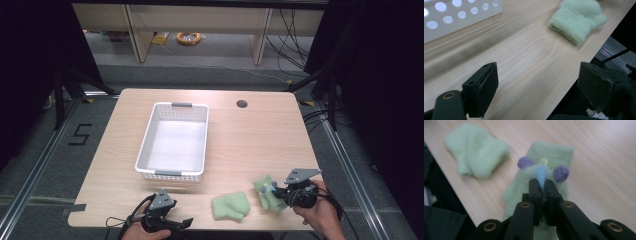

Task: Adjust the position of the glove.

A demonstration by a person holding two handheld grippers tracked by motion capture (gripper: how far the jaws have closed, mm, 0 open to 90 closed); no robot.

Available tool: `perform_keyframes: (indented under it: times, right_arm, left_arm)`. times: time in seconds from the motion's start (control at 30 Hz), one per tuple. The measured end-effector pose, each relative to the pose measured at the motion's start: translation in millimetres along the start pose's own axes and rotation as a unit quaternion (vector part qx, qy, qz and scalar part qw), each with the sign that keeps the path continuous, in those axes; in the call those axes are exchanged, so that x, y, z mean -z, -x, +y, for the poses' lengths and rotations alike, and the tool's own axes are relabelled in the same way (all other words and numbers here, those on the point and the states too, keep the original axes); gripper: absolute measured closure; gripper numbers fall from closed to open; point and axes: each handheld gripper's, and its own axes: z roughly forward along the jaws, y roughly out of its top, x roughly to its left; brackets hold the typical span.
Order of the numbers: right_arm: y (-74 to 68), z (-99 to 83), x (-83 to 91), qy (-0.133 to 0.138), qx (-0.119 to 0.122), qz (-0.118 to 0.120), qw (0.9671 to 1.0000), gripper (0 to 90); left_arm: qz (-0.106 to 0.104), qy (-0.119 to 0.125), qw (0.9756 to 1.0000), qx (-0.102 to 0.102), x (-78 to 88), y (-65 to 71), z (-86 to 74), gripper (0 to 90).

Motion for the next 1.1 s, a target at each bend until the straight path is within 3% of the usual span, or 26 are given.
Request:
perform_keyframes:
  times: [0.03, 0.1, 0.13, 0.27, 0.37, 0.4, 0.47, 0.5, 0.6, 0.67, 0.7, 0.77, 0.8, 0.9, 0.93, 0.97, 1.0, 1.1]
  right_arm:
    - [-6.1, 6.4, 3.0, 0.023, 0.023, 0.013, 0.9994, 86.8]
    - [-9.8, 10.5, 5.7, 0.021, 0.030, 0.020, 0.9991, 86.7]
    - [-15.3, 19.1, 8.4, 0.027, 0.057, 0.032, 0.9975, 86.7]
    - [-24.2, 29.7, 8.3, 0.028, 0.073, 0.047, 0.9958, 86.7]
    - [-35.0, 41.7, 2.8, 0.031, 0.096, 0.076, 0.9920, 86.7]
    - [-37.7, 44.1, 1.0, 0.031, 0.104, 0.082, 0.9906, 86.7]
    - [-43.0, 48.0, -3.4, 0.030, 0.119, 0.099, 0.9875, 86.7]
    - [-46.0, 49.1, -4.9, 0.027, 0.116, 0.100, 0.9879, 86.6]
    - [-50.3, 52.8, -11.3, 0.023, 0.133, 0.118, 0.9838, 86.6]
    - [-52.4, 54.4, -14.4, 0.016, 0.134, 0.122, 0.9833, 86.6]
    - [-53.0, 55.3, -15.7, 0.017, 0.137, 0.122, 0.9830, 86.5]
    - [-53.1, 57.2, -18.2, 0.017, 0.148, 0.131, 0.9802, 86.6]
    - [-53.8, 57.3, -18.9, 0.016, 0.143, 0.129, 0.9812, 86.5]
    - [-55.5, 59.2, -21.7, 0.012, 0.150, 0.139, 0.9787, 86.5]
    - [-56.1, 59.8, -23.1, 0.012, 0.154, 0.138, 0.9784, 86.5]
    - [-56.8, 60.4, -24.4, 0.010, 0.157, 0.145, 0.9768, 86.5]
    - [-57.3, 61.1, -25.5, 0.013, 0.165, 0.142, 0.9760, 86.4]
    - [-59.7, 61.9, -29.3, 0.008, 0.163, 0.151, 0.9749, 86.4]
  left_arm:
    - [0.000, 0.001, 1.0000, 0.000, 0.0, 0.1, 0.0, 16.2]
    - [0.000, 0.002, 1.0000, 0.003, -0.3, 0.0, 0.1, 16.2]
    - [-0.001, 0.003, 1.0000, 0.004, -0.7, -0.1, 0.1, 16.2]
    - [-0.003, 0.001, 1.0000, 0.004, 0.0, -0.1, 0.8, 16.2]
    - [-0.004, 0.012, 0.9999, 0.010, -0.1, 0.8, 2.4, 16.2]
    - [-0.004, 0.004, 1.0000, 0.005, 0.6, -0.9, 3.4, 16.2]
    - [-0.012, 0.019, 0.9994, 0.024, -0.3, 1.9, 5.8, 16.4]
    - [-0.012, 0.023, 0.9996, 0.012, -0.6, 2.0, 7.8, 16.8]
    - [-0.022, 0.029, 0.9993, 0.006, -2.9, 7.4, 14.6, 19.1]
    - [-0.029, 0.033, 0.9990, -0.002, -5.5, 11.4, 20.0, 22.7]
    - [-0.033, 0.036, 0.9987, -0.016, -6.7, 12.6, 23.3, 24.9]
    - [-0.038, 0.033, 0.9985, -0.023, -9.2, 16.0, 29.2, 27.1]
    - [-0.042, 0.039, 0.9979, -0.032, -10.7, 17.3, 32.5, 28.0]
    - [-0.055, 0.043, 0.9962, -0.053, -14.1, 18.5, 41.6, 32.4]
    - [-0.058, 0.042, 0.9963, -0.047, -15.2, 19.9, 44.1, 33.2]
    - [-0.059, 0.042, 0.9958, -0.056, -16.0, 20.4, 46.4, 35.1]
    - [-0.068, 0.042, 0.9947, -0.065, -16.7, 20.5, 48.9, 36.6]
    - [-0.092, 0.040, 0.9930, -0.062, -19.5, 21.9, 54.2, 38.9]
